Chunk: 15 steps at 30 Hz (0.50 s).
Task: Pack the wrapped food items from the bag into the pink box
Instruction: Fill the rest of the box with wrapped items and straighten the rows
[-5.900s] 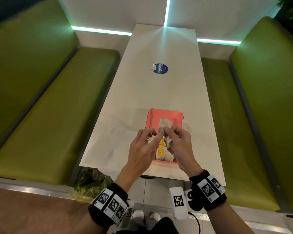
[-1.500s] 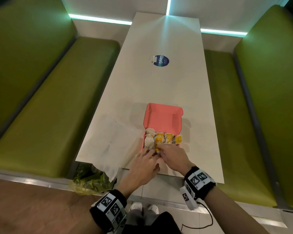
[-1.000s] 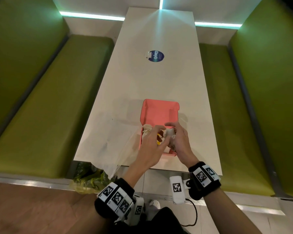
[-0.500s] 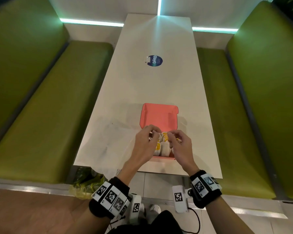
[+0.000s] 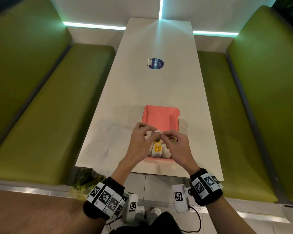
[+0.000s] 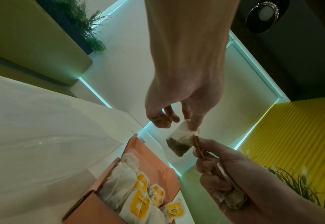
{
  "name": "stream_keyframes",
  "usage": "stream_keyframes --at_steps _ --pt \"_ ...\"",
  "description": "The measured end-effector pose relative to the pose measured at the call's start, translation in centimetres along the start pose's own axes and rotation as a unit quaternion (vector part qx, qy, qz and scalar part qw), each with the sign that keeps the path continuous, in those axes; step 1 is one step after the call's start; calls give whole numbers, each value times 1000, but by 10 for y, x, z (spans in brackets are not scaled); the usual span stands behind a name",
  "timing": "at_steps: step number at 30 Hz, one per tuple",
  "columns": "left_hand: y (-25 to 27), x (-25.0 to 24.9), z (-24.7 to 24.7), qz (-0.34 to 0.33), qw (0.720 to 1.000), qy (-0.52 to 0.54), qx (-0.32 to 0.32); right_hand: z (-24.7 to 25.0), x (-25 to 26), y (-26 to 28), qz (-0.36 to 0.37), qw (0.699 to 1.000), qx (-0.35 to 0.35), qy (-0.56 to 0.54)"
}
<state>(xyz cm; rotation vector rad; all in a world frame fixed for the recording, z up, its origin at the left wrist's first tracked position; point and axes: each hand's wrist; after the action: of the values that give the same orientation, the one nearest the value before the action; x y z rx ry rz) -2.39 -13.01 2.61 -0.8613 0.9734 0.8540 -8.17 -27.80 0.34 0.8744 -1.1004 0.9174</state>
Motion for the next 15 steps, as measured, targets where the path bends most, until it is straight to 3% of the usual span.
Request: stream_keyframes --at_steps 5,10,15 --pt "1 -1 3 13 999 38 26 2 6 2 -30 999 17 -24" --pt "7 -2 5 -29 997 58 29 5 11 1 -74 995 24 -61" --pt "9 0 3 -75 997 -3 -12 5 13 4 -75 991 -42 -98"
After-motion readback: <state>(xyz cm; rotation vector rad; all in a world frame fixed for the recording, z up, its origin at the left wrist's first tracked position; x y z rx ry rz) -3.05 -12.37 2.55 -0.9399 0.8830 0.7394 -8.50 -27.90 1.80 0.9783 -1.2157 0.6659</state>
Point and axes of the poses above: each hand's wrist, its own y-axis away from the middle knuckle, its own z-axis out of the back of the hand, x = y × z, and after that the axes turned 11 degrees about -z, right-handed
